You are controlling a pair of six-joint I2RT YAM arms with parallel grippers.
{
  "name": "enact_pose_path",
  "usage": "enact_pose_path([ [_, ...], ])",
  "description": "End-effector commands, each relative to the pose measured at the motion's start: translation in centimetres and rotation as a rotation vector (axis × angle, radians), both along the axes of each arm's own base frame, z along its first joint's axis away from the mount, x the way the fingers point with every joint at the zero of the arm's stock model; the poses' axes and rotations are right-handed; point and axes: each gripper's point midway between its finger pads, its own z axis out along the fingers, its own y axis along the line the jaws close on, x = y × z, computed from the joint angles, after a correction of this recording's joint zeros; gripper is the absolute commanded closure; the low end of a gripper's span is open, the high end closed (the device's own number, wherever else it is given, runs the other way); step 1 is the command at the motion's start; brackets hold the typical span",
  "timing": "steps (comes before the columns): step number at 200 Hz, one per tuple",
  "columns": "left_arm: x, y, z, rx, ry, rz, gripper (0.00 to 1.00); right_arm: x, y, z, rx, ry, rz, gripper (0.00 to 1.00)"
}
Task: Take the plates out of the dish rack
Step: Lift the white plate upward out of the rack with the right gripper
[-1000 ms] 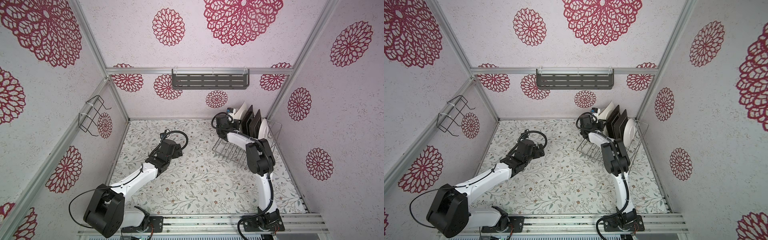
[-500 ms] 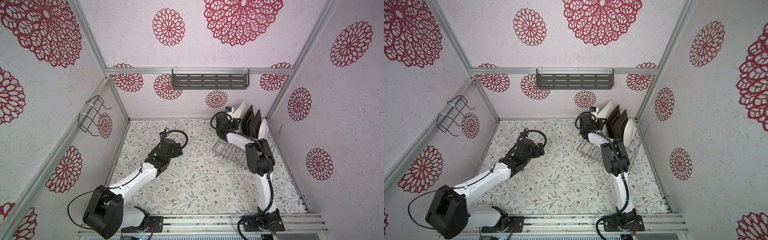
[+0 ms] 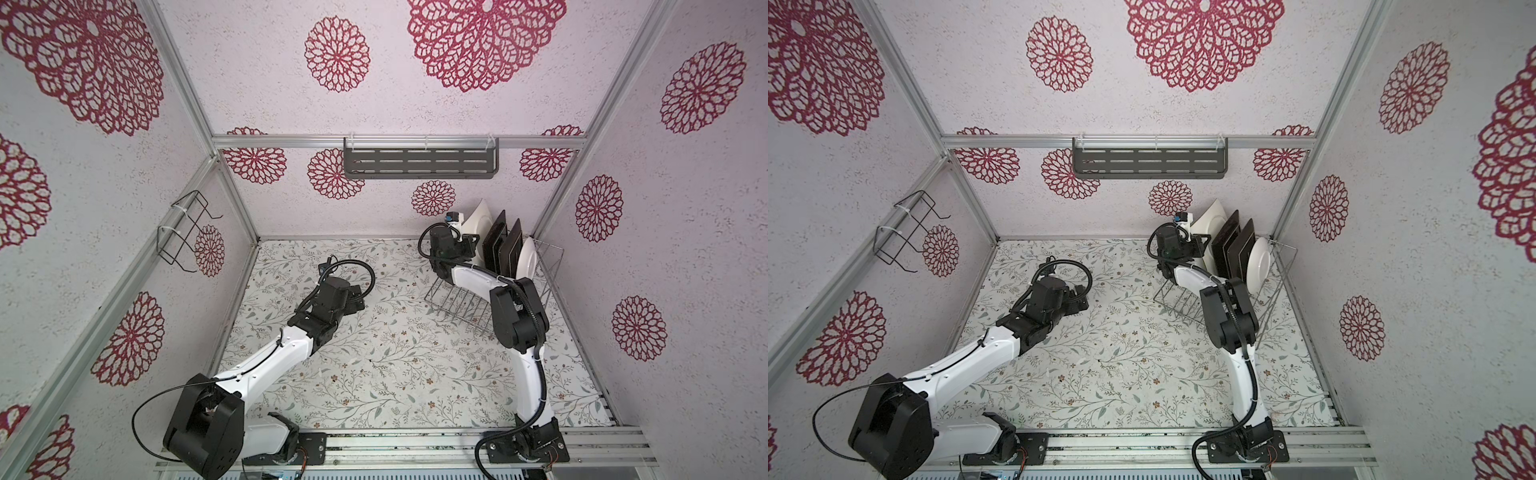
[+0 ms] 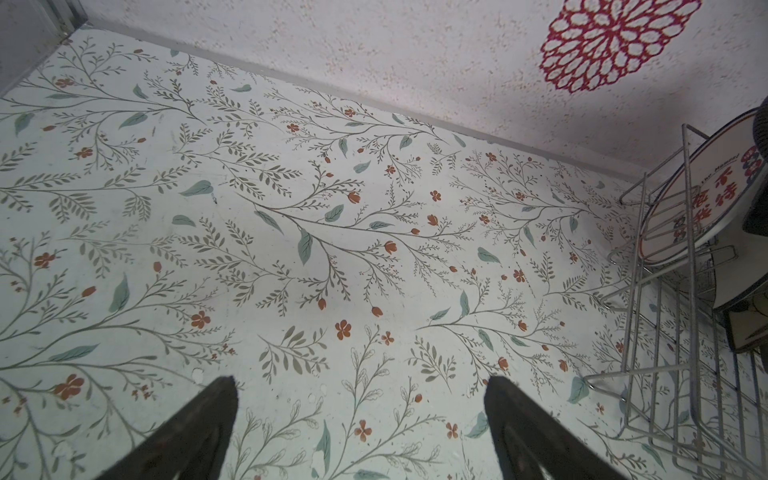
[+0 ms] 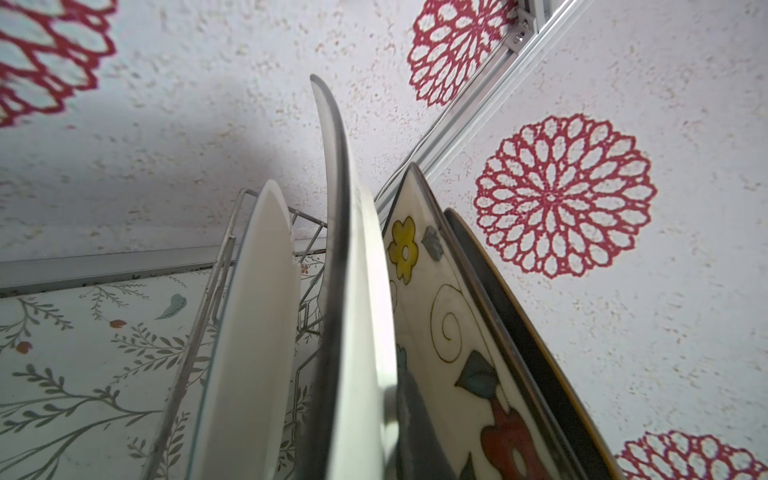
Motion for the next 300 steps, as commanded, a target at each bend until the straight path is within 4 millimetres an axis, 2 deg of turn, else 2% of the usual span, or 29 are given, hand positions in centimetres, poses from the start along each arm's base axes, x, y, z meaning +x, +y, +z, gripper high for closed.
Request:
enact_pose_path([
  [1, 0.0, -0.2, 2.0, -0.011, -0.043, -0.003, 0.03, -1.7, 0.1, 11.2, 0.115, -0.275, -0.011, 1.00],
  [73, 0.0, -0.1, 2.8, -0.016, -0.057, -0.002, 0.03, -1.9, 0.3, 13.9, 0.114, -0.307, 0.001, 1.00],
  [179, -0.3, 0.0, 5.0, -0.044, -0.093, 0.002, 0.03, -2.0, 0.7, 17.7, 0.120, -0.313, 0.034, 1.00],
  [234, -0.4, 0.1, 6.7, -0.043, -0.110, 0.000, 0.03, -2.8, 0.7, 20.5, 0.128, -0.335, 0.042, 1.00],
  [300, -0.9, 0.4, 7.3, -0.042, -0.120, -0.001, 0.03, -3.8, 0.9, 22.9, 0.110, -0.369, 0.036, 1.00],
])
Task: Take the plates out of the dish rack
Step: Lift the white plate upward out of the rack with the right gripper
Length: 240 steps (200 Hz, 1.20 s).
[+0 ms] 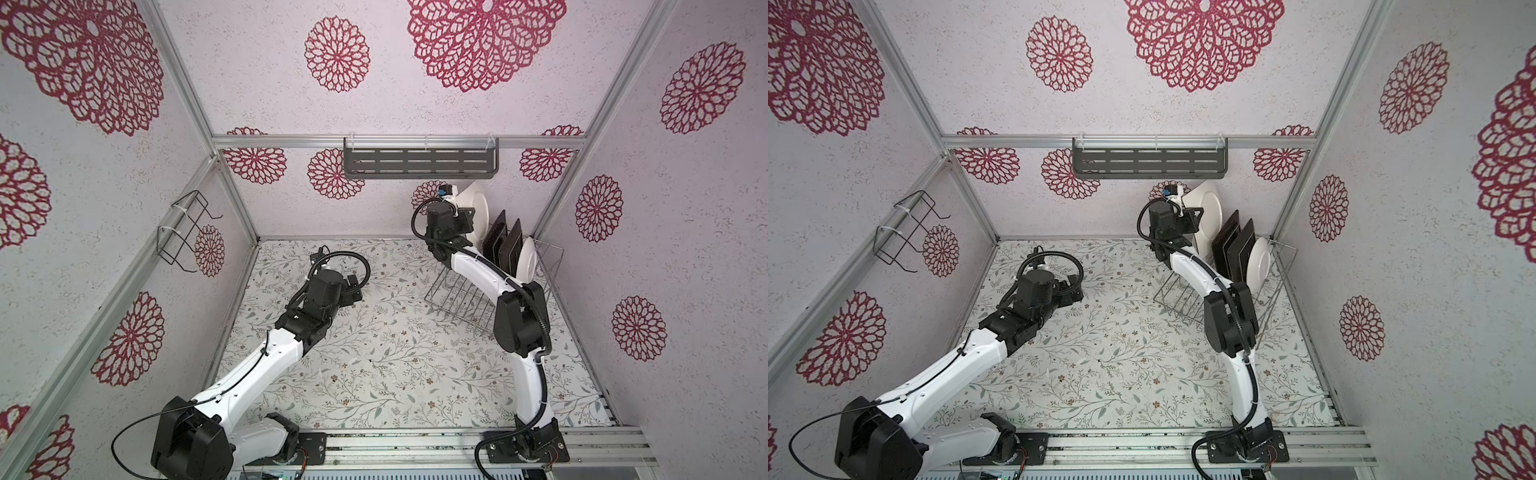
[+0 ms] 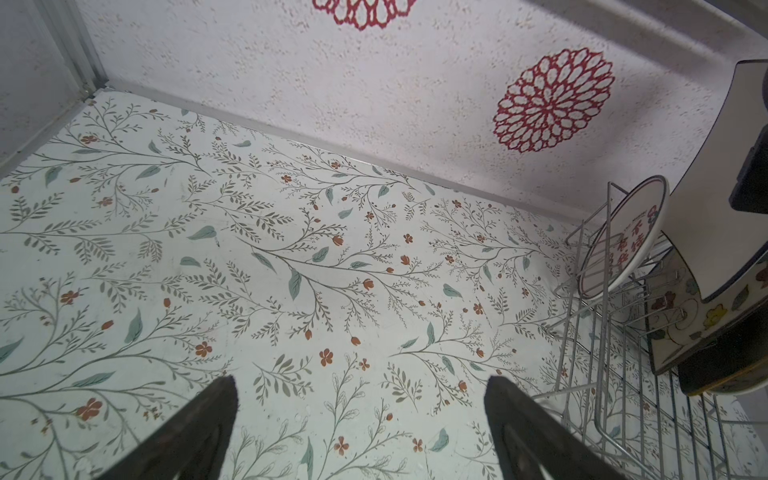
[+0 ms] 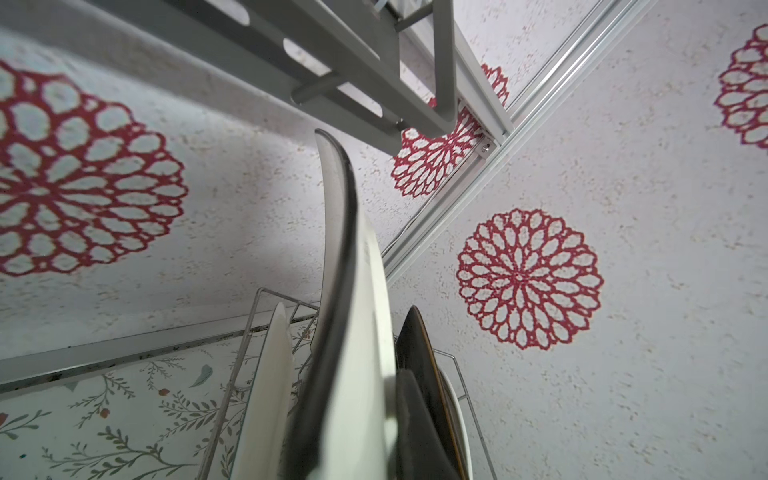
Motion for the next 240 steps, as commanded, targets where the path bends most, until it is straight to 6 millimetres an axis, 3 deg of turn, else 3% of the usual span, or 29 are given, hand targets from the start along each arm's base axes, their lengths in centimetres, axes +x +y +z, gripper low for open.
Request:
enact_pose_path([
  [1, -0.4, -0.1, 1.5, 0.001, -0.030, -0.007, 0.03, -4.6, -2.1, 12.6, 0.142, -0.308, -0.050, 1.00],
  [90, -1.3, 0.6, 2.3, -0.004, -0.046, 0.008, 0.03, -5.5, -0.5, 13.7, 0.118, -0.328, -0.035, 1.00],
  [240, -2.7, 1.0, 2.5, -0.022, -0.054, 0.011, 0.03, -8.5, 0.1, 14.3, 0.135, -0.336, -0.015, 1.00],
])
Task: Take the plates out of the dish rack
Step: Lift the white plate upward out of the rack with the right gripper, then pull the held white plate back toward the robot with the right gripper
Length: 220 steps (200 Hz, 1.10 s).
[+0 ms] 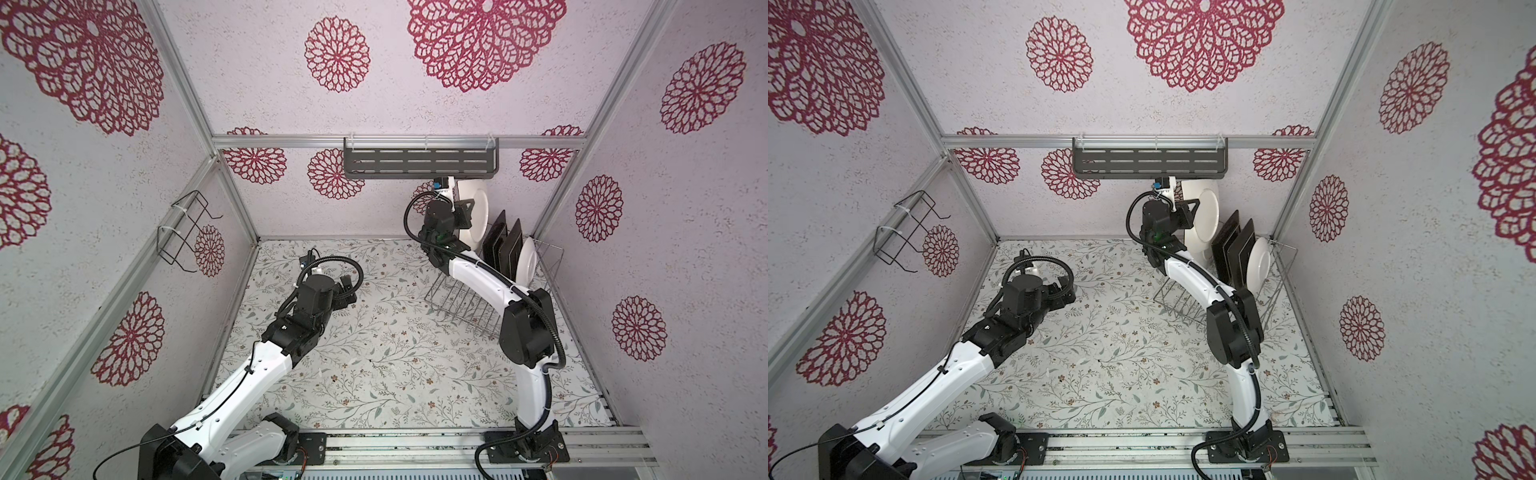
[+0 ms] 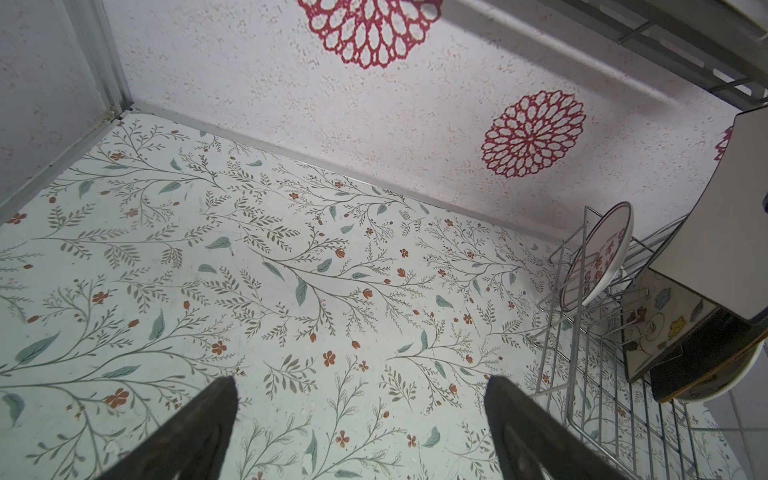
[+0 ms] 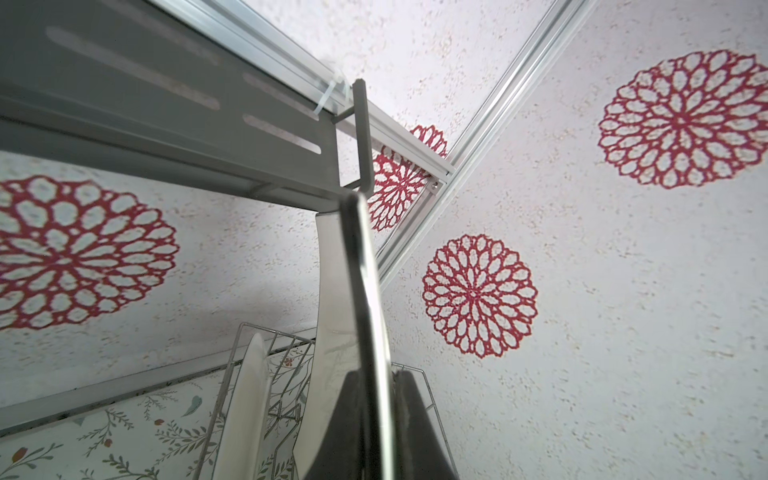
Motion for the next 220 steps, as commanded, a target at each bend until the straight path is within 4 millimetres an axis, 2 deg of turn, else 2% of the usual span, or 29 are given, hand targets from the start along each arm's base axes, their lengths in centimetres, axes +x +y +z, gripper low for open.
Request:
enact_pose_path([
  [1, -0.6, -0.2, 0.0, 0.002, 0.001, -0.009, 0.03, -4.3, -2.0, 8.3, 0.147, -0.228, -0.007, 1.00],
  [126, -1.5, 0.0, 0.6, 0.002, -0.016, -0.009, 0.03, -7.0, 0.6, 9.6, 0.173, -0.236, 0.051, 1.00],
  [186, -2.2, 1.2, 1.3, 0.025, -0.034, 0.025, 0.03, -9.8, 2.7, 10.8, 0.197, -0.247, 0.114, 1.00],
  [220, -2.6, 1.2, 2.3, -0.015, -0.054, 0.023, 0.03, -11.6, 3.3, 11.4, 0.236, -0.256, 0.159, 1.00],
])
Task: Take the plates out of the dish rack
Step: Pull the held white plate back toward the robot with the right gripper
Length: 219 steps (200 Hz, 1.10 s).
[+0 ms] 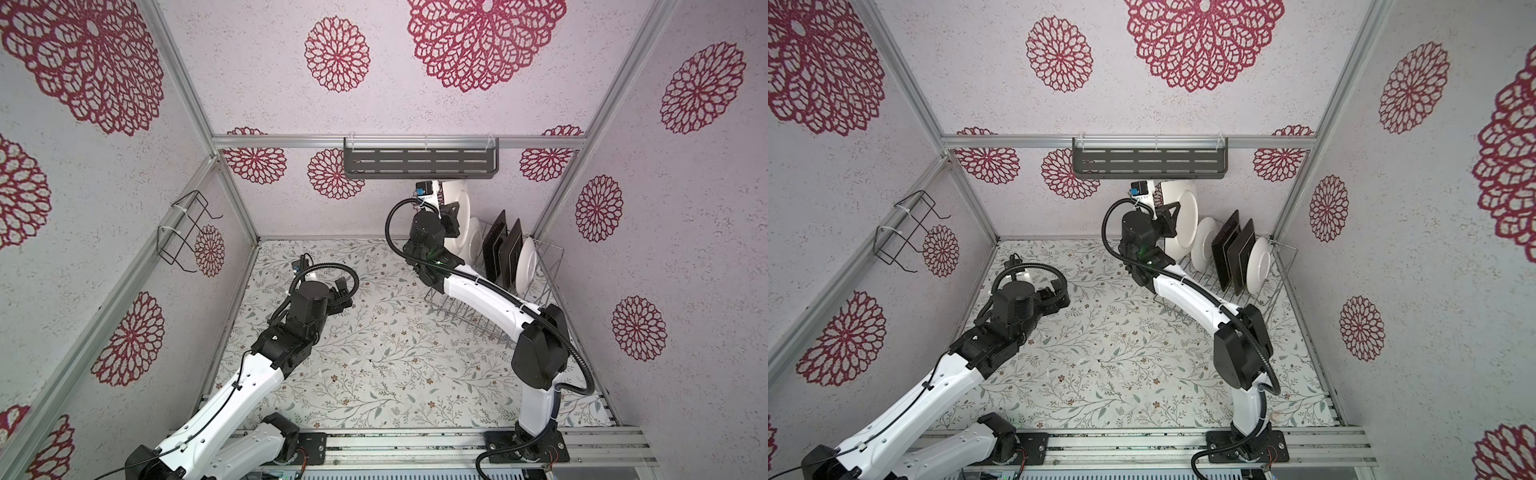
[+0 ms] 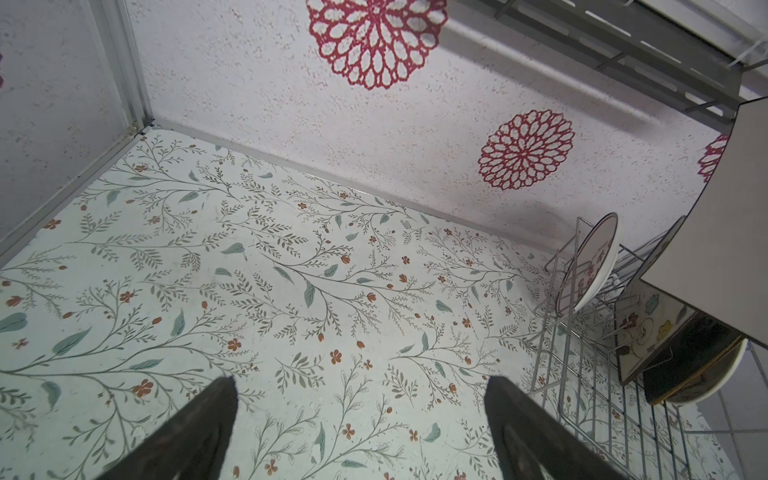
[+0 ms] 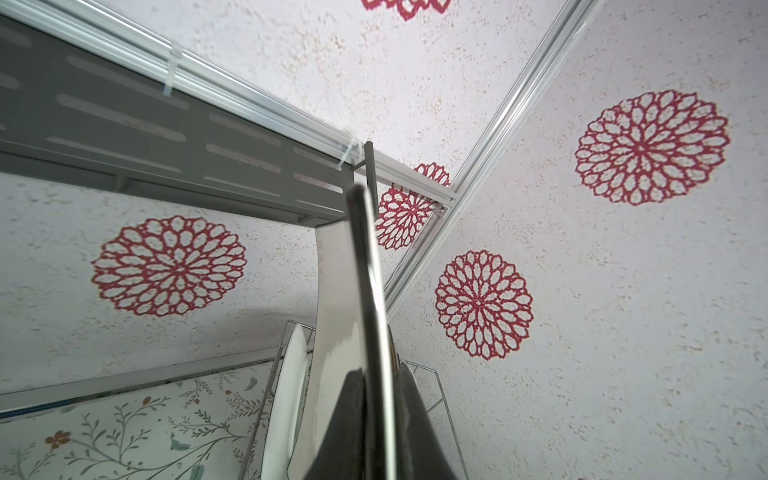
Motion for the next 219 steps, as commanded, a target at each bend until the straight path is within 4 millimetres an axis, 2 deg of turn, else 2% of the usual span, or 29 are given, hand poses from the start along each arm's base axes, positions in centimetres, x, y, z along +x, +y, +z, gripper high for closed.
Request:
enact_pose_path([
  [1, -0.5, 0.1, 0.5, -0.011, -0.010, 0.000, 0.03, -4.3, -2.5, 7.3, 0.206, -0.193, 0.023, 1.00],
  [52, -0.5, -0.4, 0.0, -0.038, 0.009, -0.021, 0.03, -6.9, -1.8, 7.4, 0.348, -0.179, 0.183, 1.00],
  [142, 0.0, -1.9, 0.0, -0.196, 0.033, -0.123, 0.03, -9.4, 1.1, 4.5, 0.703, -0.120, 0.573, 1.00],
  [174, -0.1, -1.9, 0.5, -0.235, 0.031, -0.135, 0.03, -11.2, 1.8, 4.2, 0.839, -0.180, 0.733, 1.00],
  [219, 0.1, -2.2, 0.8, -0.279, 0.033, -0.148, 0.03, -12.9, 1.2, 3.8, 1.032, -0.329, 0.834, 1.00],
])
